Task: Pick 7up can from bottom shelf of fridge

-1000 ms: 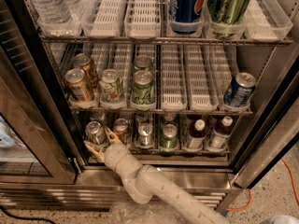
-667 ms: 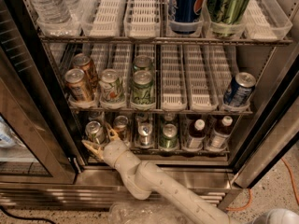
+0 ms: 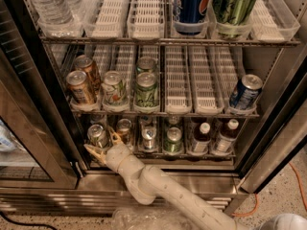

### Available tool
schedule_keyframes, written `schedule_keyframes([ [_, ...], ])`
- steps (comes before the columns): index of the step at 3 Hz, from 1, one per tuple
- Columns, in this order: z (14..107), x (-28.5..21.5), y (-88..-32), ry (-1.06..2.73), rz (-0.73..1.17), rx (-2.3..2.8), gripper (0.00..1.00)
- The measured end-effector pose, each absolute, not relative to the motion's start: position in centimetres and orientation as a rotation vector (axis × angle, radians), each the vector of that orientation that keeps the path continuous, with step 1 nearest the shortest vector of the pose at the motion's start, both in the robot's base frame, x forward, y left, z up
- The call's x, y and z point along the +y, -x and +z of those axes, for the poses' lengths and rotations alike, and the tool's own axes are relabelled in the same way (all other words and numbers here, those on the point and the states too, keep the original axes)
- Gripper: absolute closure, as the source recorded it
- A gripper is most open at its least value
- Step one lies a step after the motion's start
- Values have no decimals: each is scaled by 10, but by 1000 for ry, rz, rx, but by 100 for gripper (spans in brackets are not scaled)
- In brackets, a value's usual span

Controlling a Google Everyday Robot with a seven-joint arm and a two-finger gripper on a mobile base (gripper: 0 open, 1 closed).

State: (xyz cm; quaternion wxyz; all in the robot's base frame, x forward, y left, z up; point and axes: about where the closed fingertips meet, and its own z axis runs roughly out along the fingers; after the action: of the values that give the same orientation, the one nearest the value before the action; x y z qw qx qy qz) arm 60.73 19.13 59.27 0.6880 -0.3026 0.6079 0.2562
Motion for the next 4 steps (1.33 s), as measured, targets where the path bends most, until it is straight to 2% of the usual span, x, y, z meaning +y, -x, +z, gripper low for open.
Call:
schedule_keyframes([
  [1,593,191,-607,677,573,1360,46],
  [3,593,191,-607,677,573,1360,92],
  [4,593,191,-607,677,573,1360,100],
])
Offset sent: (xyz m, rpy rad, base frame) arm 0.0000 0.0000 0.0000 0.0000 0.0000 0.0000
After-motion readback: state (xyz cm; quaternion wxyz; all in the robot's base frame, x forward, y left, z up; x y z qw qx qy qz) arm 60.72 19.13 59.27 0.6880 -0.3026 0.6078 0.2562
